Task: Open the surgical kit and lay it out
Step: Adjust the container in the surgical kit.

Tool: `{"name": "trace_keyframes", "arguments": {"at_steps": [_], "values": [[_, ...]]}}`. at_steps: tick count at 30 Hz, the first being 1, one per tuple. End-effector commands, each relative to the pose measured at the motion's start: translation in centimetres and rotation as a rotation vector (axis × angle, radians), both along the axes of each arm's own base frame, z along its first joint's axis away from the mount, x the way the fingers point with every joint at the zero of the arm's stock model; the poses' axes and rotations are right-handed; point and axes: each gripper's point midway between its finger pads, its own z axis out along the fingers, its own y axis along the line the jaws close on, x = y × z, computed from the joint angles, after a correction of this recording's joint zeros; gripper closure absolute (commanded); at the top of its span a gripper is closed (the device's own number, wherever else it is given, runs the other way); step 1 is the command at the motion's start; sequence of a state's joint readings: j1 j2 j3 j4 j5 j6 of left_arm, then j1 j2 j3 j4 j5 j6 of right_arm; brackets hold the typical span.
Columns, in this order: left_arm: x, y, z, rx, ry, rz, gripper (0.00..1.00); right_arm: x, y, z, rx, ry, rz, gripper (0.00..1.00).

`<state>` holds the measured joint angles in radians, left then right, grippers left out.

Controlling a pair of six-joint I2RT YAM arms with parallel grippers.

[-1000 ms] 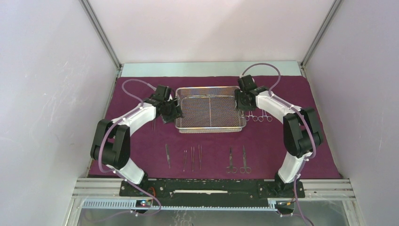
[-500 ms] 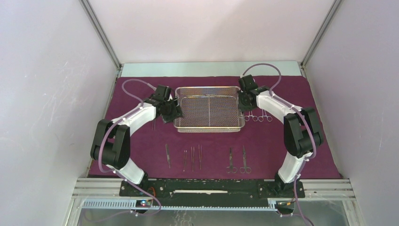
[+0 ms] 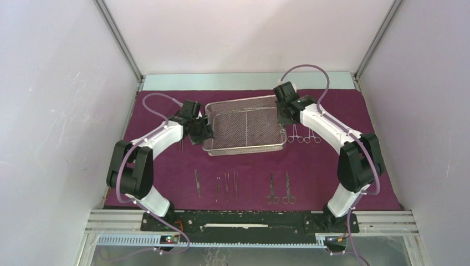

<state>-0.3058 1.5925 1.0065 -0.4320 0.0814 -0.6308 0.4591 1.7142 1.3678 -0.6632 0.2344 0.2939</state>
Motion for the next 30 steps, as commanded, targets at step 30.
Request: {"name": "trace_keyframes", "arguments": {"at_steps": [30], "values": [[0.6,-1.0,1.2,-0.063,-0.045,-0.007,0.4,1.9,0.6,-1.7,0.095,-0.038,0.003,0.89]]}}
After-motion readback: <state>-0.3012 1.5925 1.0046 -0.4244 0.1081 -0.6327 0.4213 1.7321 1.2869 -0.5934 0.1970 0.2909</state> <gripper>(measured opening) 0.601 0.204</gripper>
